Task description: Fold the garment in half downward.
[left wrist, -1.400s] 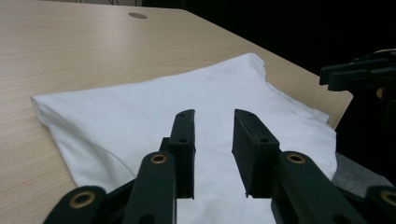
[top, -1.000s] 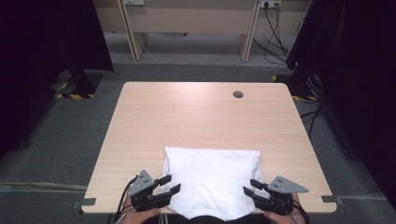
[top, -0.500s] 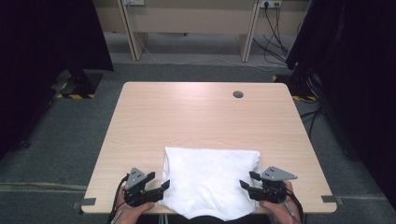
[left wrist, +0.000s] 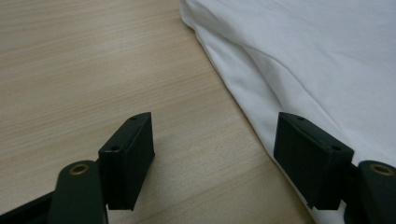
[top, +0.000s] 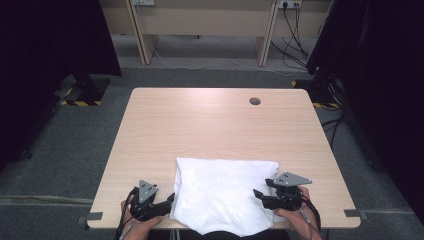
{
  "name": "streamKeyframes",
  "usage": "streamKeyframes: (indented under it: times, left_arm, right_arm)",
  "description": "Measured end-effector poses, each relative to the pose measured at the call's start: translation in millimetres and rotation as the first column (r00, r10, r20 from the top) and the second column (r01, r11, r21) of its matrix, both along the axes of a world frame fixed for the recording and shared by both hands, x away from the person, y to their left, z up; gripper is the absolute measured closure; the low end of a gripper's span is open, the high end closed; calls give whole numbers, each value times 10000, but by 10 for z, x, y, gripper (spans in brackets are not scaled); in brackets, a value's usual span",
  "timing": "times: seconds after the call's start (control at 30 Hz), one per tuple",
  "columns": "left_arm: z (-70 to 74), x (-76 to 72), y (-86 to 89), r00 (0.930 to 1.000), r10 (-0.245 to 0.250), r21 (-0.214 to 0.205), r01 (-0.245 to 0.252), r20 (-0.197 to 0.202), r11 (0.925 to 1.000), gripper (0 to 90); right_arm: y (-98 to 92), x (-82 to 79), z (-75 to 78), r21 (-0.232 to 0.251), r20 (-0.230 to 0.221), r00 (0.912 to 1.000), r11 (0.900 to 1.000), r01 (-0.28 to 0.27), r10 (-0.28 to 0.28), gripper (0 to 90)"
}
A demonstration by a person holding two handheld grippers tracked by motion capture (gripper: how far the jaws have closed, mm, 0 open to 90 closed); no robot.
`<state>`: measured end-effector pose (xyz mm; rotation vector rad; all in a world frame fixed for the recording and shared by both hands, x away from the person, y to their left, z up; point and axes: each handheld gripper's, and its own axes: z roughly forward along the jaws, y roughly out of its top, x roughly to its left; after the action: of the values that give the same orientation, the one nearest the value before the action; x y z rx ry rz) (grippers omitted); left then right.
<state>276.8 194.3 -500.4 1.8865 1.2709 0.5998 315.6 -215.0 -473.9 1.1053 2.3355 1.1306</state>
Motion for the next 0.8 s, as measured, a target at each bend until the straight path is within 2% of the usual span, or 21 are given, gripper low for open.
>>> streamKeyframes:
  times: [0.2, 0.4, 0.5, 0.6, 0.67, 0.73, 0.8]
  left_arm:
    - [-33, -1, 15, 9994, -156, -43, 157, 305, 9999, 270]
    - [-43, 2, -10, 9990, -126, -87, 130, 432, 9999, 298]
    - [-45, 6, -23, 9988, -98, -98, 102, 470, 9999, 307]
    - [-49, 6, -22, 9985, -151, -125, 157, 520, 9998, 321]
    - [-50, 6, -21, 9985, -156, -130, 164, 523, 9998, 321]
    - [-51, 8, -21, 9984, -171, -132, 178, 532, 9998, 321]
    - [-51, 9, -18, 9984, -199, -134, 206, 536, 9997, 321]
  right_arm:
    - [24, 185, -50, -526, -47, 9991, 9978, 410, -413, 388]
    - [-29, 412, -35, -38, -194, 9938, 9940, 1097, -1098, 404]
    - [-14, 483, 9, 106, -125, 9900, 9900, 1406, -1405, 387]
    - [-16, 565, 54, -150, 176, 9851, 9851, 1714, -1711, 390]
    - [-23, 631, 76, -142, 195, 9823, 9823, 1866, -1863, 390]
    - [-17, 702, 78, -506, 269, 9817, 9806, 1896, -1884, 387]
    - [-11, 764, 63, -880, 349, 9783, 9745, 2066, -2043, 387]
